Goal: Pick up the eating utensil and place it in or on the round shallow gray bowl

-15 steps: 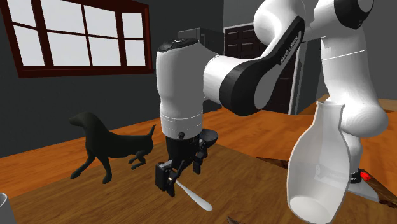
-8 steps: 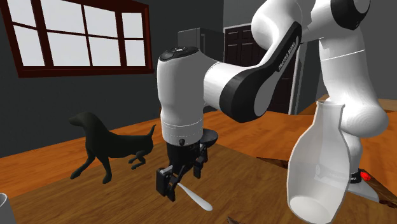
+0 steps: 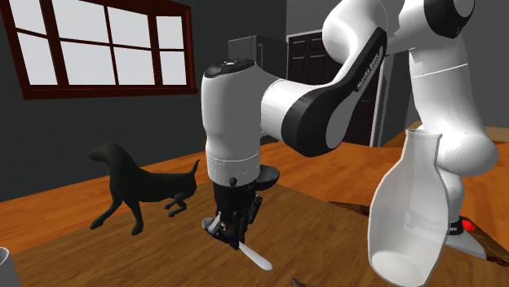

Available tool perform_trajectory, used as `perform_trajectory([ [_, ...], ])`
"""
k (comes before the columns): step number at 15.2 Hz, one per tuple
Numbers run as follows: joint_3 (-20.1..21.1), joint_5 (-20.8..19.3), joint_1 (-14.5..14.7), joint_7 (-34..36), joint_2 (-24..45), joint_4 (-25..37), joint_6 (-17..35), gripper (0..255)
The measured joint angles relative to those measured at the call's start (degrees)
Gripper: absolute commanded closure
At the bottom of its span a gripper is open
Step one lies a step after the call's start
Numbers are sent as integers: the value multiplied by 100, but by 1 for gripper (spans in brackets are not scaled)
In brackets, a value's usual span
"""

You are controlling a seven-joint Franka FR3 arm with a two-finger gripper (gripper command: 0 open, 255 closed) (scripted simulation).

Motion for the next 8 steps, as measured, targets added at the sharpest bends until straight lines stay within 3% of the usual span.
perform_trajectory([
  [8, 59, 154, -52, -122, -150, 65, -162, 255],
])
